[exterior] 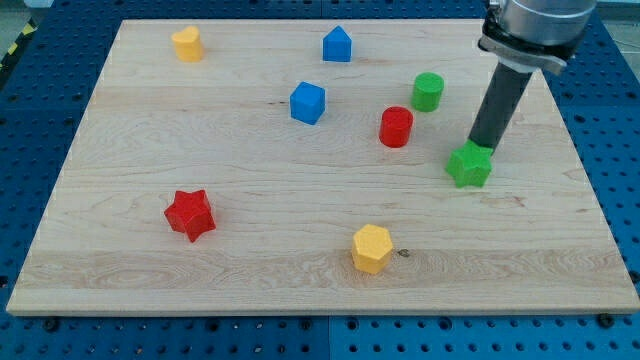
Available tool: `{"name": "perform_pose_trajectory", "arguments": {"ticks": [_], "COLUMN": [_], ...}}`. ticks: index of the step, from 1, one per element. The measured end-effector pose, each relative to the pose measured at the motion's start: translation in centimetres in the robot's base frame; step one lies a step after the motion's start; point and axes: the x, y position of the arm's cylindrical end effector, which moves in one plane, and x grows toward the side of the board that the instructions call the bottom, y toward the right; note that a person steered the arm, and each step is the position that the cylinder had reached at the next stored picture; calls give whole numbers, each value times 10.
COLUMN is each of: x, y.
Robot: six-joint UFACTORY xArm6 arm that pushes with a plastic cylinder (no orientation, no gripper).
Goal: Move the green circle above to the red circle
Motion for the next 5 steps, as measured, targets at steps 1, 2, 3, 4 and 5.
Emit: {"name": "perform_pose_trajectory", "arguments": {"ticks": [1,2,3,4,5], "x": [8,8,19,21,-11], "y": [0,0,-6,-12,-12]}}
